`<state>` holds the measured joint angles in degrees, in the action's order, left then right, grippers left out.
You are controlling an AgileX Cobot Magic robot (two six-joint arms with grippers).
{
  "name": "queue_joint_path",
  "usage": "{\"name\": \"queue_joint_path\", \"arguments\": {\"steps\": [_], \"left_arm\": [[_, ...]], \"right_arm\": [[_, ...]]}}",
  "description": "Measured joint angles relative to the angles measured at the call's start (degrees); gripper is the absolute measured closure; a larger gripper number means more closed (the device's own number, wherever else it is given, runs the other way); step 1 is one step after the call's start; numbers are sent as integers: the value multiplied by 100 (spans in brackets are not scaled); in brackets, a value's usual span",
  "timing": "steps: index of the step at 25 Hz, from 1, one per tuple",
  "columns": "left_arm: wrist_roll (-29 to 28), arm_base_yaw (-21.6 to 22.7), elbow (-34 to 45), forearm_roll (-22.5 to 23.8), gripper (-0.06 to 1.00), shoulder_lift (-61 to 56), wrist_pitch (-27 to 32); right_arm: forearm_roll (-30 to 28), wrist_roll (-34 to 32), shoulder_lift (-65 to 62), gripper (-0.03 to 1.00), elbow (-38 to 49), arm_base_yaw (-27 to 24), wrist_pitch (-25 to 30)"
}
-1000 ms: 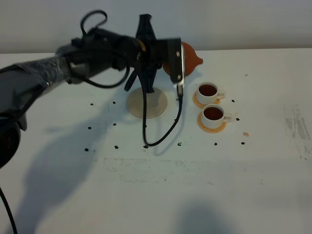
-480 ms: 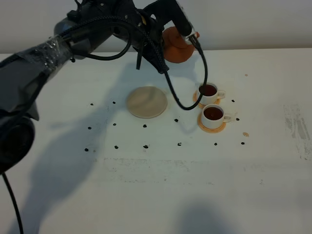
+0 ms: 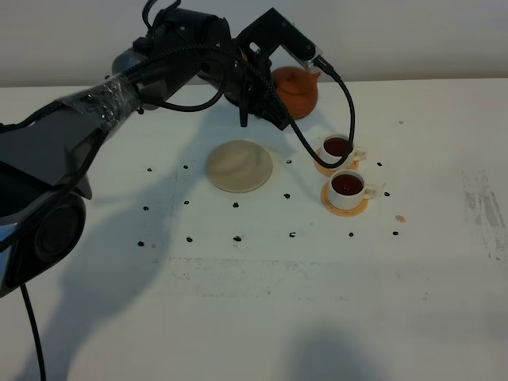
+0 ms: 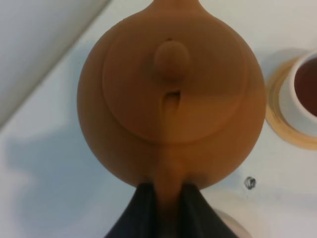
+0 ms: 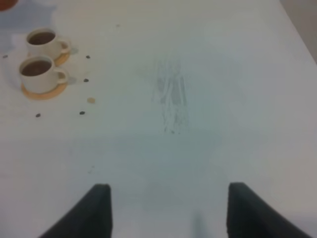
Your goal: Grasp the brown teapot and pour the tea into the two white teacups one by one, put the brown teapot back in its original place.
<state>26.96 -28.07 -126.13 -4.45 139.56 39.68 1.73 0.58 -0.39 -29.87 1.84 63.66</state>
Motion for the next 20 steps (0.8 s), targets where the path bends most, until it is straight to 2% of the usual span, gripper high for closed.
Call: {"name": "queue_joint_path", "arguments": {"steps": [9, 20], "left_arm": [[-445, 0, -11, -1, 86, 65, 183], [-673, 0, -11, -39, 86, 298, 281]], "right_arm": [[0, 0, 0, 48, 0, 0, 0], [0, 0, 0, 48, 0, 0, 0]]}}
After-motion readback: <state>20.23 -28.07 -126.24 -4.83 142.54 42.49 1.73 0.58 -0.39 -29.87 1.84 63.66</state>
